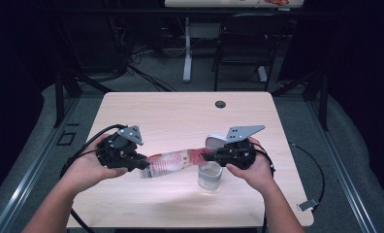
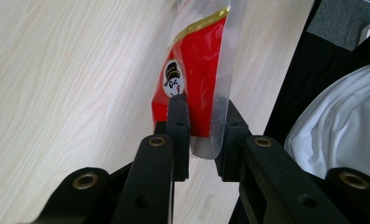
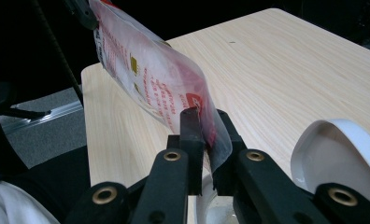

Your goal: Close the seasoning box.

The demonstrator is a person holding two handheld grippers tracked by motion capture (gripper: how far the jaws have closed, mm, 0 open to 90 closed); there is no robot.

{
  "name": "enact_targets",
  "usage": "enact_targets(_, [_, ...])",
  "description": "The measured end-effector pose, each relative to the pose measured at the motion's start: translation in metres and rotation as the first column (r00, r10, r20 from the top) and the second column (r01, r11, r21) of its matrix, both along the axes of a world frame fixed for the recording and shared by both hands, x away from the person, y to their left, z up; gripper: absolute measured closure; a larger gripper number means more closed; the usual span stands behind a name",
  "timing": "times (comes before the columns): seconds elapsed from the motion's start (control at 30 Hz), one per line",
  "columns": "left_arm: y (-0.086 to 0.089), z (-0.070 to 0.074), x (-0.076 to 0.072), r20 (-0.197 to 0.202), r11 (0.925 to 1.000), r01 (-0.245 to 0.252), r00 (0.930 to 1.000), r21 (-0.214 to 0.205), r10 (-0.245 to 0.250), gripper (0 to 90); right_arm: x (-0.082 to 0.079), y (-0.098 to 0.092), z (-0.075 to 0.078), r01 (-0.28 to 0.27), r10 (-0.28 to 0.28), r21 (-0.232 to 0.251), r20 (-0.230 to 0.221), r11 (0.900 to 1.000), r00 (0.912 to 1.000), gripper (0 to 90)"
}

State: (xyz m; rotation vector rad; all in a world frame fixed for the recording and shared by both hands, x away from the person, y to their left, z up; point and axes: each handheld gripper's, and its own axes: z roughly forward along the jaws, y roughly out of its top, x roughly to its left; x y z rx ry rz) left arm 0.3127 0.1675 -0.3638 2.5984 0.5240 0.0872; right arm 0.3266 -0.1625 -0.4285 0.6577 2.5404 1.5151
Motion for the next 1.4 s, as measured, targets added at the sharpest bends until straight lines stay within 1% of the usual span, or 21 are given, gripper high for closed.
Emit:
enact_targets(0.6, [-0.003, 0.007, 0.000, 0.003, 0.9999, 0.004, 1.0000, 0.011, -0.004, 79.1, 0.000, 0.000, 0.000, -0.003, 0.003, -0.021, 0.003, 0.9998, 1.0000, 85.1])
enact_targets(1.2, [-0.008, 0.013, 0.001, 0.006, 0.9997, 0.016, 0.9999, 0.018, -0.016, 80.0, 0.000, -0.002, 0.000, -0.002, 0.002, -0.022, 0.001, 0.9998, 1.0000, 85.2])
enact_targets(1.4, [-0.010, 0.016, 0.002, 0.007, 0.9998, 0.015, 0.9999, 0.015, -0.016, 80.0, 0.000, -0.004, 0.001, 0.002, -0.002, -0.023, 0.000, 0.9997, 1.0000, 85.2])
